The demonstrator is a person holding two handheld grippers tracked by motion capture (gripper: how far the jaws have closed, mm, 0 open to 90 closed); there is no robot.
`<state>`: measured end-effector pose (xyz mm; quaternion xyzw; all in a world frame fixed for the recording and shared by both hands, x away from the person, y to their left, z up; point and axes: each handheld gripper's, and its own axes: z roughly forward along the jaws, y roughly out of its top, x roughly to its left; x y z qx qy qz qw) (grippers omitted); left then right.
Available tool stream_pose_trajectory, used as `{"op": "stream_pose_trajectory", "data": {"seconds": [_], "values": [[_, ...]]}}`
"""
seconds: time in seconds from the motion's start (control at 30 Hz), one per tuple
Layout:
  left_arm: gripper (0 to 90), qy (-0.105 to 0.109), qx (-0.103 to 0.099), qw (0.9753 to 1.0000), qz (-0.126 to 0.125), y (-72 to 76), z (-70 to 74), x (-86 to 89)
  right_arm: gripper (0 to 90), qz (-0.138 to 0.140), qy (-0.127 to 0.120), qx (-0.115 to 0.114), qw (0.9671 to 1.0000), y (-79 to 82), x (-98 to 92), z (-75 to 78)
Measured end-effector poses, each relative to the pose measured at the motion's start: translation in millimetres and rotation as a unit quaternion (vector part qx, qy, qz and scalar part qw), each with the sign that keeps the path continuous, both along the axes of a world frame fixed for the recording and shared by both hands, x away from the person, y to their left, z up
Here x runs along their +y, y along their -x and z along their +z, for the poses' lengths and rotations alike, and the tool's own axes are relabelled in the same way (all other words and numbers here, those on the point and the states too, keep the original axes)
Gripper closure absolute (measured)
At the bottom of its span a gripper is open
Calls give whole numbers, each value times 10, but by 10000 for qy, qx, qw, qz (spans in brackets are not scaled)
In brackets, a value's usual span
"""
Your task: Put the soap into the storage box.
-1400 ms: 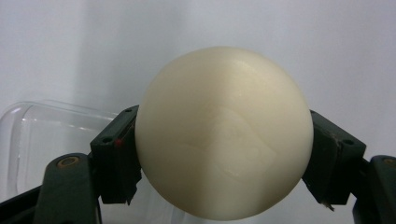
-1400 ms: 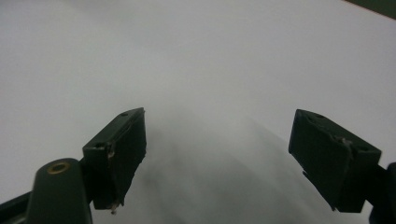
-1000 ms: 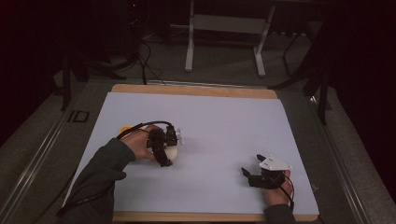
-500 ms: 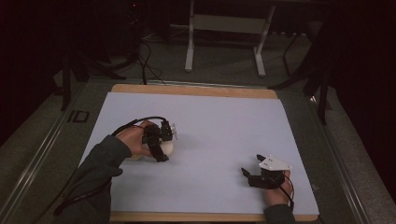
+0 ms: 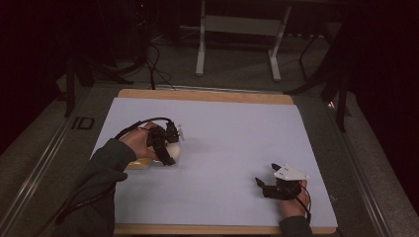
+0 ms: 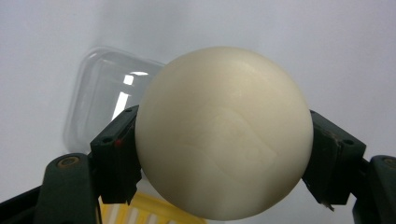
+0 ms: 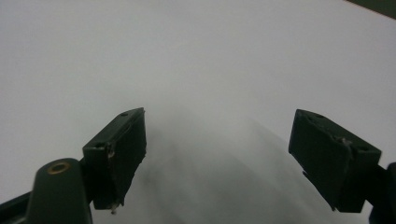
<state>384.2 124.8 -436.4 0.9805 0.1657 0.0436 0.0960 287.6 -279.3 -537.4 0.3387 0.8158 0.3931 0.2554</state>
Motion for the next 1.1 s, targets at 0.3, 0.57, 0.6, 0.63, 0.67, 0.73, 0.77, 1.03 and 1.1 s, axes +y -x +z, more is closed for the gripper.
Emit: {"op": "stream_pose_trajectory", "data": {"seconds": [0.3, 0.57, 0.6, 0.63, 0.67, 0.73, 0.77, 1.03, 1.1], "values": [[248, 29, 7, 9999, 137, -59, 37, 92, 188, -8, -6, 3, 10000, 1, 0, 0], [248, 29, -10, 9995, 301, -99, 75, 185, 188, -9, -6, 1, 10000, 1, -1, 0], [248, 35, -20, 9995, 319, -101, 76, 194, 188, -7, -6, -2, 10000, 1, 0, 0], [248, 25, -10, 9995, 313, -107, 79, 206, 189, -7, -6, -3, 10000, 1, 0, 0], [248, 25, -10, 9995, 313, -107, 79, 206, 189, -7, -6, -3, 10000, 1, 0, 0], [248, 6, -13, 9994, 337, -113, 82, 225, 188, -9, -6, -4, 10000, 2, 0, 0], [248, 6, 18, 9993, 374, -120, 82, 245, 188, -5, -1, -11, 10000, 1, 1, -1], [248, 0, 40, 9988, 484, -130, 53, 316, 188, -8, -1, -13, 10000, 3, 1, 0], [248, -9, 50, 9988, 483, -135, 46, 334, 188, -8, -3, -12, 10000, 3, 0, 0]]}}
